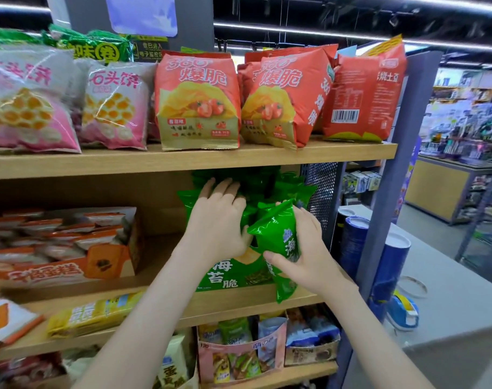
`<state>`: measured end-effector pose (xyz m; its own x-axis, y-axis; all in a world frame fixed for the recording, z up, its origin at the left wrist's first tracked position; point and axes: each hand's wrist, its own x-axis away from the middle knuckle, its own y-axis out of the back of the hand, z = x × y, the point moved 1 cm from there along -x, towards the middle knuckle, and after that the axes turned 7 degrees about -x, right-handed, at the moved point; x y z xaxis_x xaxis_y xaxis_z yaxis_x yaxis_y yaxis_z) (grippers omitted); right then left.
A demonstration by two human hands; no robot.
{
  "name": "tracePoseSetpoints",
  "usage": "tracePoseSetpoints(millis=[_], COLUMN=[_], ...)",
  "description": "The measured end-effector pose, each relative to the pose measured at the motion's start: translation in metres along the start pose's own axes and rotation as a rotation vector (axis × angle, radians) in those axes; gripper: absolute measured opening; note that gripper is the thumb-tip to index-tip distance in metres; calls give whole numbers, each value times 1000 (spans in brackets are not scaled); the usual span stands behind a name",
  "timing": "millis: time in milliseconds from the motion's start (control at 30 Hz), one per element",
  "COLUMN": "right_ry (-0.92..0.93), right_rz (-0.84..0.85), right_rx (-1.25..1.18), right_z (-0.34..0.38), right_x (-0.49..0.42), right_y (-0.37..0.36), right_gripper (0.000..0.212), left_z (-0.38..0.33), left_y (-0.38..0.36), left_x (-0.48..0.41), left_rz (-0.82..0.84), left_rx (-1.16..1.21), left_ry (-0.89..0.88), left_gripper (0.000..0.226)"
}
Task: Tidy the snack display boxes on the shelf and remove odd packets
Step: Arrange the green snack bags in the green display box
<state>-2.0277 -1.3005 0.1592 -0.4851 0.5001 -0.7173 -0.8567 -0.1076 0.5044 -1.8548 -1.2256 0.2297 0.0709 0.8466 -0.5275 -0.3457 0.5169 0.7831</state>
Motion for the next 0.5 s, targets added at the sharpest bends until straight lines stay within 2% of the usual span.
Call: tracePoseSetpoints(millis=[200,300,367,400,500], right_ry=[166,166,162,148,83], right_rz=[-135,-166,-180,-181,-230], right_rx=[-38,-36,-7,-45,-405], right_z=[5,6,5,6,20], right_x=[4,2,2,2,2], right_y=[4,5,6,6,9], right_gripper=[55,47,41,39,47], left_z=[11,20,23,22,19], left_y=[5,13,11,11,5], left_x=[15,8,6,6,11], left_rz=[-1,85,71,59,47], left_rx=[-62,-99,-102,-102,-78], left_ry=[-57,-29,-10,-1,47], left_gripper=[54,53,54,53,47])
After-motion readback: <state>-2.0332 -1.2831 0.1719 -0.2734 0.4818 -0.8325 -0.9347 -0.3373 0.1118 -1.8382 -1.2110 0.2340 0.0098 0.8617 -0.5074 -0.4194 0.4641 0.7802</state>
